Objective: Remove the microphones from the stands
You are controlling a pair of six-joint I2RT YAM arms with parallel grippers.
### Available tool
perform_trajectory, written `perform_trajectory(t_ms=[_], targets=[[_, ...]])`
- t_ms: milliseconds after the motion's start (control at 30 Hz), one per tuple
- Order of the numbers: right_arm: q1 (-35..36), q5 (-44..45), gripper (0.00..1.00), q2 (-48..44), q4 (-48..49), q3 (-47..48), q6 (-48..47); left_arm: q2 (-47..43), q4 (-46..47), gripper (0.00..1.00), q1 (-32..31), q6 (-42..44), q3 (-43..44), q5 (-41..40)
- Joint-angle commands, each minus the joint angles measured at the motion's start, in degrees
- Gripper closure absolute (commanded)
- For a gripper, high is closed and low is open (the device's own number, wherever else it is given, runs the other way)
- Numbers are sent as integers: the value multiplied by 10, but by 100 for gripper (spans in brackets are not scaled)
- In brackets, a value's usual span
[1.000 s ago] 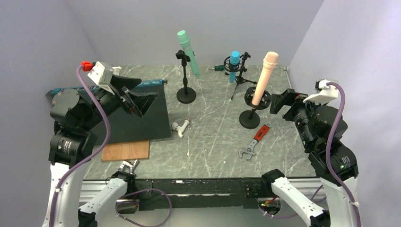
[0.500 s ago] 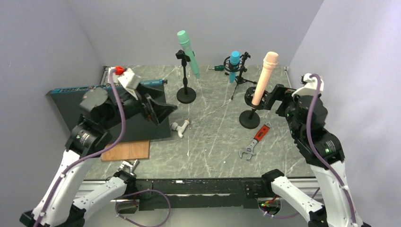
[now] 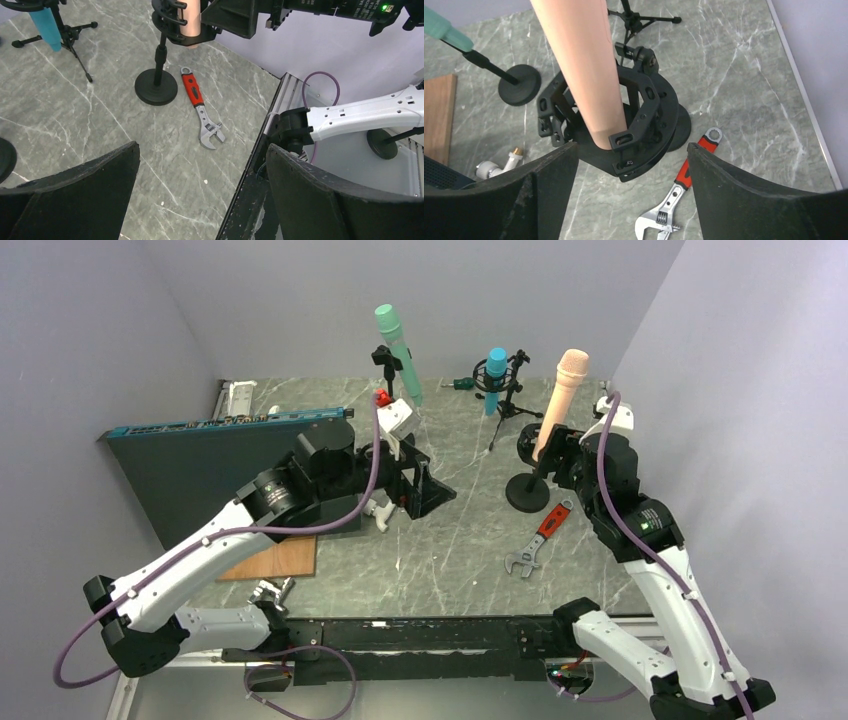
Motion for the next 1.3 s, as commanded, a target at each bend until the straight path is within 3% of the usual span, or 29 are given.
perform_trajectory(t_ms=[0, 267, 867, 1033, 1267], targets=[[-2, 25, 24, -14, 36, -7, -2, -10, 41, 1, -17, 5, 24, -30], [-2, 36, 41, -28, 38, -17, -46, -18, 71, 1, -22, -16, -11, -27], [-1, -11, 44, 7, 59, -12, -84, -4, 53, 1, -26, -42, -6, -39], [-2, -14, 47, 3, 57, -17, -80, 67, 63, 1, -25, -93, 77, 15], [-2, 11, 47, 1, 48, -15, -73, 159, 42, 3, -24, -91, 193, 43]])
